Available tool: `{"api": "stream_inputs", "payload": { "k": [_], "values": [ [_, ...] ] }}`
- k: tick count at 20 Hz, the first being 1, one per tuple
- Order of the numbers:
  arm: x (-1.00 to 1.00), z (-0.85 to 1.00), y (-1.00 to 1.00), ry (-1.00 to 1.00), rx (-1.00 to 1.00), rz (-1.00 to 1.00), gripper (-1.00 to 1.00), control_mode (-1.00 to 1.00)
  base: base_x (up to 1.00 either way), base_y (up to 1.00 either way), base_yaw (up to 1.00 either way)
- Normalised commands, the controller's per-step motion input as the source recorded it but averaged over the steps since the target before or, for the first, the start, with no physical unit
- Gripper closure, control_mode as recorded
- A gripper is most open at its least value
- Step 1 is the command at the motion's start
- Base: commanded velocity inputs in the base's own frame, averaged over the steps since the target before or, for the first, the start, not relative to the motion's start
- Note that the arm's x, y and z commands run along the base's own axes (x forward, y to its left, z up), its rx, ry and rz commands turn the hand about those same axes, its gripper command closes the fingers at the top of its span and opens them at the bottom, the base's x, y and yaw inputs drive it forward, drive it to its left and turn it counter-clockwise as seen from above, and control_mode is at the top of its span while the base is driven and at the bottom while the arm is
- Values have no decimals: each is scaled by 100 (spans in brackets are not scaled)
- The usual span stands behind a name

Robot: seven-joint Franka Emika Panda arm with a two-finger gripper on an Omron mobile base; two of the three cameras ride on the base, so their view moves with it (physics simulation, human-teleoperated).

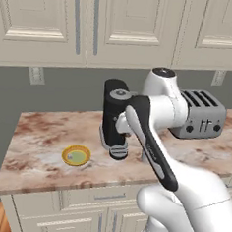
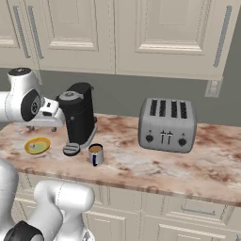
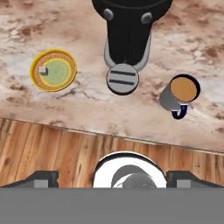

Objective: Take a sugar cube from the saucer and place it inside the coffee. Then, grab milk from the fridge and place it next to the coffee on the counter to sweeten the coffee.

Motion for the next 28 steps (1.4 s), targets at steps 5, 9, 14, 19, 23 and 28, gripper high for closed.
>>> {"api": "stream_inputs", "payload": {
  "k": [5,9,14,19,23,28],
  "values": [
    [-13,-37,100,3,0,1,-100,-100,0,0,0],
    [8,-12,100,0,0,0,-100,-100,0,0,0],
    [28,-25,84,0,3,0,-100,-100,0,0,0],
    [20,-62,63,4,1,0,-100,-100,0,0,0],
    [24,-61,36,2,0,0,-100,-100,0,0,0],
    [37,-28,2,0,-4,-2,-100,-100,0,0,0]
  ]
}}
